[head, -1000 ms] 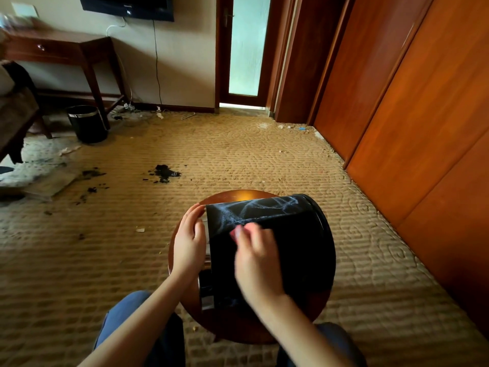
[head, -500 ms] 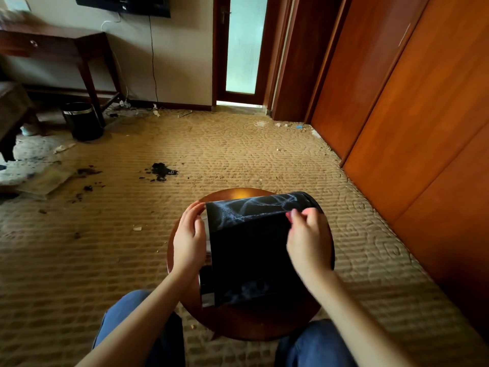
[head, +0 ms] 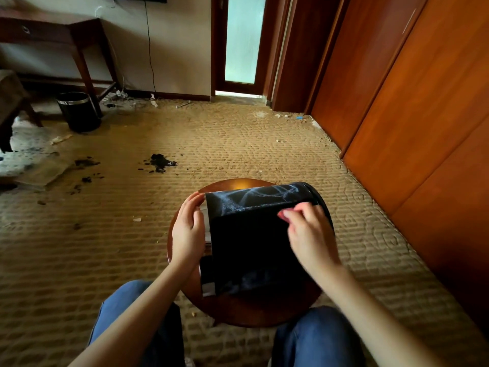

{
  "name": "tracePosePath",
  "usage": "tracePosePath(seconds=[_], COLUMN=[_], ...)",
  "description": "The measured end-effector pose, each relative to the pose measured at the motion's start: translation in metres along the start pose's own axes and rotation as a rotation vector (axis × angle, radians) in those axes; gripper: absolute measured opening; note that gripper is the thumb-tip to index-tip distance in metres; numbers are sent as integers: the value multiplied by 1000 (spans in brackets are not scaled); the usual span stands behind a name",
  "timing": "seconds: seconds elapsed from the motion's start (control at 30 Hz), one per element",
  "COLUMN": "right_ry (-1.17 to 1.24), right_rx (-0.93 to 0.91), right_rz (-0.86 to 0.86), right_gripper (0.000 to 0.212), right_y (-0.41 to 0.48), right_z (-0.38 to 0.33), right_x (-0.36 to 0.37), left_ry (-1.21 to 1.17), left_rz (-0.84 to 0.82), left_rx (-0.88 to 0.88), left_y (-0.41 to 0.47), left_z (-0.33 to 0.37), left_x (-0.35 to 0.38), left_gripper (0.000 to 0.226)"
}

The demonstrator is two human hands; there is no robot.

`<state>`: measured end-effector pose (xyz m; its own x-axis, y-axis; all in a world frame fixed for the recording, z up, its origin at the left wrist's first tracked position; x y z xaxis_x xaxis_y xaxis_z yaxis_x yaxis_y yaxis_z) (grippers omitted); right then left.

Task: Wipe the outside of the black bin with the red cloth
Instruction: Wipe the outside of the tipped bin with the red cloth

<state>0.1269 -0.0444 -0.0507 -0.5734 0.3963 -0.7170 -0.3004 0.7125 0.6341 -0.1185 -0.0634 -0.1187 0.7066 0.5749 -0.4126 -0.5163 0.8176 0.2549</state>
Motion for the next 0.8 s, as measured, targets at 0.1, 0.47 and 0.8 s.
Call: tracePosePath(seconds=[0.1, 0.47, 0.8], right_ry=[-45, 164, -79], right_rx=[203, -140, 196], right_rz=[13, -8, 67], right_gripper=[16, 15, 20], right_y=[1, -7, -19], right_z=[26, -127, 17], right_x=[-10, 49, -23], left_ry=[0, -25, -52], left_rz=[-4, -2, 40], left_rx=[6, 55, 75], left_y=[-1, -13, -29], left_z=[3, 2, 3], left_x=[0, -5, -7], left_gripper=[38, 46, 43])
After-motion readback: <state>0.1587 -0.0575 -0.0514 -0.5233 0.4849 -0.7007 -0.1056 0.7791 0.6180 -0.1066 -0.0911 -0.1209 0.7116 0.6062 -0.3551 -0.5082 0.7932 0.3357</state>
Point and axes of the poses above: each hand's wrist, its own y-axis towards the middle knuckle, its own x-axis out of the palm, z = x × y, the point moved 7 cm from there along y, towards the middle knuckle, and after that the axes turned 11 degrees about y, right-handed, at the moved point
